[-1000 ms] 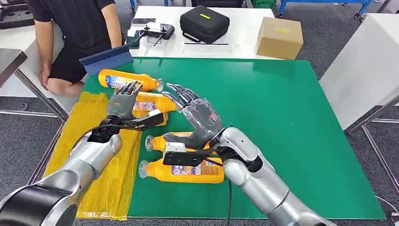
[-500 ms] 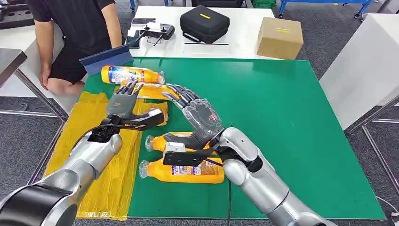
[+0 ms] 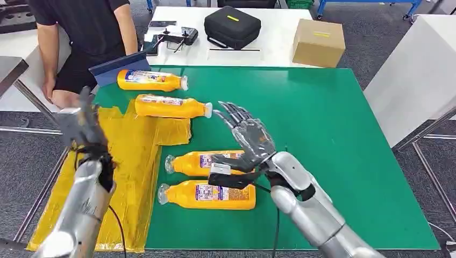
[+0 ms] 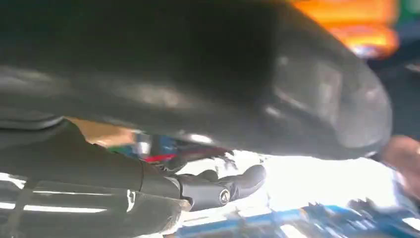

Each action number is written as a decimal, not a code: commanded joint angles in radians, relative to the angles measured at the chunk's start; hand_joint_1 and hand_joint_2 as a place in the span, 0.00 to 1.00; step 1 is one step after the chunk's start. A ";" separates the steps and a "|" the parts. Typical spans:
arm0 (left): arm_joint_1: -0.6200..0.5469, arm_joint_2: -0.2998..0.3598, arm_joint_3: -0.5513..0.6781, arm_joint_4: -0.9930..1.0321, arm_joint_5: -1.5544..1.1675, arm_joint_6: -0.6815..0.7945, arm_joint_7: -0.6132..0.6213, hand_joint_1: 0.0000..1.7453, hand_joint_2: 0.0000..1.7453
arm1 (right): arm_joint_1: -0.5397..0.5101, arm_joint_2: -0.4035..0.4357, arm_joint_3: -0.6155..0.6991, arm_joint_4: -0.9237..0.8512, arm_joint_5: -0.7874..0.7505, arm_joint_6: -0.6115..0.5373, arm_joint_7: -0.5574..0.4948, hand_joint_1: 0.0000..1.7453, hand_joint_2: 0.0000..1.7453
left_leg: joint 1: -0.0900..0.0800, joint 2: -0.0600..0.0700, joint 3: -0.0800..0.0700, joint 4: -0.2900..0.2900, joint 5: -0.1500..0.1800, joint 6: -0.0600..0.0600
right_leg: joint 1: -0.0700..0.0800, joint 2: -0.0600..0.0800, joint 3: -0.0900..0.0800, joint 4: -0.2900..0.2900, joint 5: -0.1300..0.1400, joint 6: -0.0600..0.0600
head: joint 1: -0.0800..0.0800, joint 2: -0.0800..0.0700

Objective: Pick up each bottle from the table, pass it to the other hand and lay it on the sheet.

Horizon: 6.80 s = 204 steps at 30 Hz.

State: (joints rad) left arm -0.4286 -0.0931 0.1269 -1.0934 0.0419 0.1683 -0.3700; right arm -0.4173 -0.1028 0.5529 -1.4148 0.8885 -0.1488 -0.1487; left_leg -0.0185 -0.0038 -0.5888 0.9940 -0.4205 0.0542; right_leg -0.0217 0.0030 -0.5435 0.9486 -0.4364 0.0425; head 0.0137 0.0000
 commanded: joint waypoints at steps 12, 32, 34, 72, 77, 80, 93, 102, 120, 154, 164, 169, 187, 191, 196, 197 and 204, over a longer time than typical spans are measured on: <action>0.766 -0.180 0.320 -0.904 0.150 -0.114 -0.002 0.00 0.00 | 0.520 -0.093 -0.298 -0.333 -0.059 0.045 -0.120 0.00 0.00 | 0.001 -0.001 0.004 0.000 -0.010 -0.004 | 0.002 -0.001 0.003 -0.002 -0.007 -0.004 | 0.000 0.000; 0.761 -0.238 0.360 -0.905 0.134 -0.197 0.025 0.00 0.00 | 0.490 -0.133 -0.192 -0.253 0.008 0.014 -0.081 0.00 1.00 | 0.001 -0.001 0.009 -0.002 -0.008 -0.003 | 0.002 0.000 0.008 -0.004 -0.006 -0.004 | 0.000 0.000; 0.761 -0.232 0.353 -0.901 0.134 -0.204 0.028 0.00 0.00 | 0.463 -0.135 -0.150 -0.205 0.042 -0.008 -0.059 0.00 1.00 | 0.001 0.001 0.009 -0.002 -0.008 -0.002 | 0.003 0.001 0.008 -0.004 -0.005 -0.004 | 0.000 0.000; 0.740 -0.117 0.156 -0.807 0.168 -0.101 0.022 0.00 0.00 | 0.252 0.005 0.167 -0.141 0.187 0.011 0.139 0.00 1.00 | 0.001 -0.004 0.007 -0.001 -0.005 -0.003 | 0.003 -0.004 0.006 -0.001 -0.005 -0.004 | 0.001 0.000; 0.721 -0.108 0.154 -0.784 0.168 -0.101 0.024 0.00 0.00 | 0.230 0.015 0.171 -0.095 0.192 0.024 0.154 0.00 1.00 | 0.001 -0.005 0.008 -0.002 -0.004 -0.002 | 0.003 -0.005 0.007 -0.002 -0.005 -0.003 | 0.000 0.000; 0.718 -0.102 0.150 -0.781 0.168 -0.096 0.025 0.00 0.00 | 0.218 0.006 0.189 -0.068 0.202 0.039 0.175 0.00 1.00 | 0.001 -0.005 0.008 -0.002 -0.004 -0.002 | 0.002 -0.004 0.007 -0.002 -0.005 -0.003 | 0.000 0.000; 0.750 -0.118 0.166 -0.831 0.189 -0.074 0.036 0.00 0.00 | 0.226 -0.060 0.212 -0.060 0.246 0.016 0.246 0.00 1.00 | 0.002 -0.004 0.009 -0.002 -0.005 -0.003 | 0.003 -0.004 0.008 -0.002 -0.005 -0.004 | 0.000 0.000; 0.751 -0.111 0.177 -0.848 0.215 -0.070 0.043 0.00 0.00 | 0.236 -0.065 0.201 -0.073 0.253 0.033 0.262 0.00 1.00 | 0.001 -0.004 0.008 -0.002 -0.005 -0.004 | 0.003 -0.004 0.007 -0.002 -0.005 -0.004 | 0.000 0.000; 0.749 -0.106 0.178 -0.846 0.222 -0.066 0.045 0.00 0.00 | 0.227 -0.048 0.185 -0.003 0.253 0.060 0.269 0.00 1.00 | 0.001 -0.005 0.008 -0.002 -0.004 -0.002 | 0.003 -0.004 0.007 -0.002 -0.005 -0.003 | 0.000 0.000; 0.736 -0.100 0.169 -0.829 0.215 -0.075 0.057 0.00 0.00 | 0.252 0.026 0.089 0.057 0.282 0.081 0.296 0.00 1.00 | 0.001 -0.005 0.008 -0.002 -0.004 -0.003 | 0.003 -0.005 0.007 -0.002 -0.005 -0.004 | 0.000 0.000; 0.728 -0.096 0.154 -0.820 0.213 -0.091 0.060 0.00 0.00 | 0.239 0.034 0.064 0.141 0.269 0.096 0.273 0.00 1.00 | 0.001 -0.005 0.009 -0.003 -0.004 -0.003 | 0.003 -0.004 0.008 -0.003 -0.005 -0.004 | 0.000 0.000; 0.739 -0.093 0.151 -0.837 0.214 -0.084 0.063 0.00 0.00 | 0.224 0.038 0.054 0.219 0.242 0.097 0.253 0.00 1.00 | 0.001 -0.005 0.008 -0.002 -0.004 -0.002 | 0.003 -0.005 0.007 -0.002 -0.005 -0.003 | 0.000 0.000; 0.710 -0.066 0.133 -0.792 0.244 -0.072 0.046 0.00 0.00 | 0.063 0.062 0.122 0.495 0.123 0.099 0.189 0.98 1.00 | 0.002 -0.004 0.016 -0.003 -0.004 -0.003 | 0.003 -0.004 0.003 -0.003 -0.004 -0.004 | 0.001 0.000; 0.709 -0.068 0.134 -0.793 0.245 -0.070 0.045 0.00 0.00 | 0.061 0.060 0.125 0.498 0.120 0.099 0.188 0.97 1.00 | 0.002 -0.004 0.016 -0.003 -0.004 -0.003 | 0.002 -0.004 0.004 -0.003 -0.004 -0.004 | 0.000 0.000; 0.734 -0.092 0.149 -0.833 0.248 -0.062 0.042 0.00 0.00 | 0.049 0.046 0.143 0.537 0.106 0.084 0.154 1.00 1.00 | 0.003 -0.004 0.019 -0.003 -0.004 -0.003 | 0.003 -0.005 0.006 -0.003 -0.004 -0.004 | 0.000 0.000; 0.730 -0.098 0.157 -0.835 0.250 -0.063 0.040 0.00 0.00 | 0.039 0.047 0.152 0.549 0.098 0.082 0.150 1.00 1.00 | 0.003 -0.004 0.018 -0.003 -0.004 -0.004 | 0.003 -0.005 0.005 -0.004 -0.004 -0.005 | 0.000 0.000; 0.729 -0.098 0.157 -0.835 0.250 -0.063 0.040 0.00 0.00 | 0.036 0.049 0.153 0.548 0.098 0.083 0.150 1.00 1.00 | 0.003 -0.003 0.020 -0.003 -0.004 -0.004 | 0.003 -0.005 0.006 -0.003 -0.002 -0.007 | 0.000 0.000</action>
State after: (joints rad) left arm 0.3030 -0.1904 0.2731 -1.9440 0.2903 0.1019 -0.3304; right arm -0.3772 -0.0347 0.6577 -0.9869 0.9865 -0.0725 -0.0008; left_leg -0.0169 -0.0059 -0.5688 0.9925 -0.4253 0.0539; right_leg -0.0202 -0.0007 -0.5378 0.9468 -0.4400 0.0374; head 0.0141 0.0000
